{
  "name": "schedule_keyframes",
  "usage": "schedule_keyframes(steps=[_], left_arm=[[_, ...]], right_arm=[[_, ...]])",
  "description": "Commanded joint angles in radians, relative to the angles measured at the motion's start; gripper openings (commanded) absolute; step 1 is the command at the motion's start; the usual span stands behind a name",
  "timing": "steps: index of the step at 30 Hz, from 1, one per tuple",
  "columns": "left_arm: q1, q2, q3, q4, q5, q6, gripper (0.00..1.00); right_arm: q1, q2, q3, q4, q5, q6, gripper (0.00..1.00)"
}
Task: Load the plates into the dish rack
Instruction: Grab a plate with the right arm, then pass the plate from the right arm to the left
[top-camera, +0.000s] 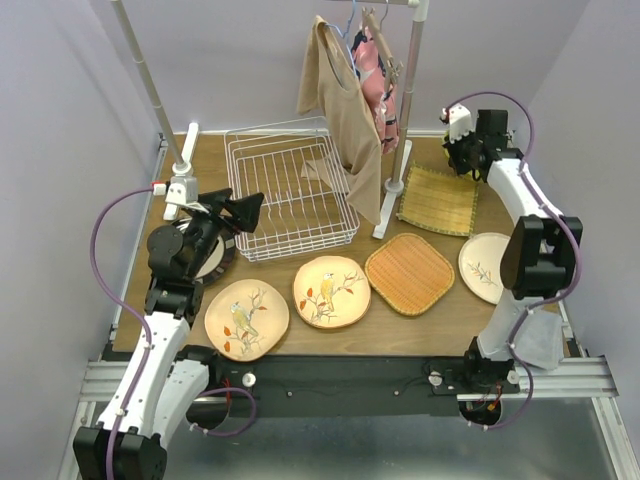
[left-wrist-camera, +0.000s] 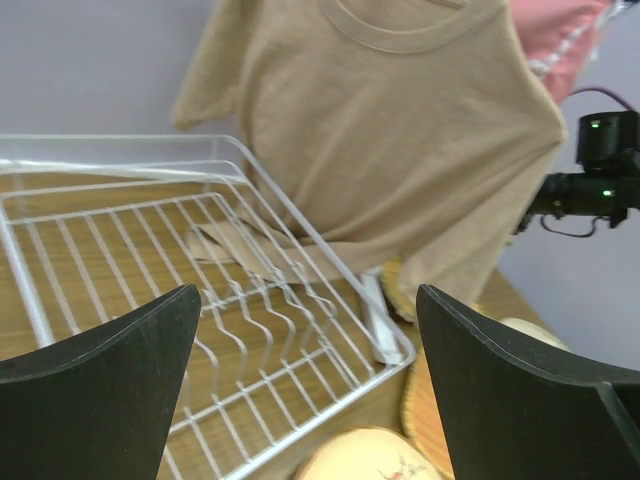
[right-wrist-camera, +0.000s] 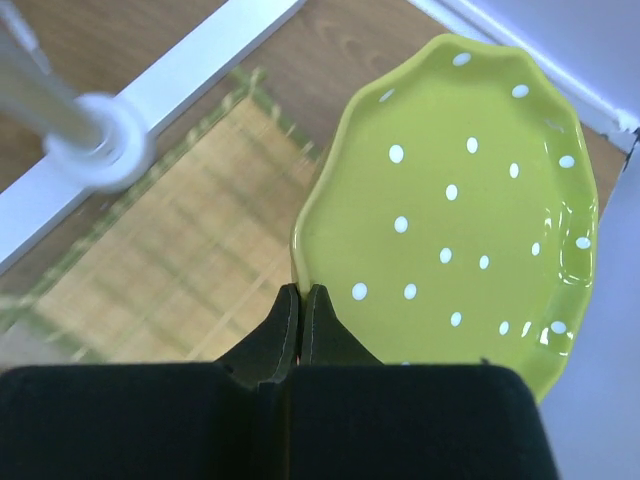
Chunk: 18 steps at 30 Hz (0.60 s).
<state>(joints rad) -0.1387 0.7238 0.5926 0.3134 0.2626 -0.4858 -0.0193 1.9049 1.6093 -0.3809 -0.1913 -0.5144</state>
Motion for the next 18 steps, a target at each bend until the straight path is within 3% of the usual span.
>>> schedule_keyframes(steps=[1,9,15,18], left_arm=[[0.004,0.022,0.0,0.006,0.176,-0.189,0.98],[-0.045,0.069,-0.02,0.032,0.348,-0.388,0.98],[-0.269,0.114,-0.02,0.059,0.284,-0.514,0.98],[-0.363,0.152,-0.01,0.061,0.187,-0.6,0.98]], right_arm=[[0.016,-0.217,-0.145,0.109,-0.054,-0.019,0.01],[0.111,-0.498,-0.394,0.048,-0.076,-0.016,0.0],[0.148,-0.702,-0.532,-0.033,-0.123,0.017,0.0],[0.154,-0.786,-0.56,-0.084,-0.158,-0.005,0.01]])
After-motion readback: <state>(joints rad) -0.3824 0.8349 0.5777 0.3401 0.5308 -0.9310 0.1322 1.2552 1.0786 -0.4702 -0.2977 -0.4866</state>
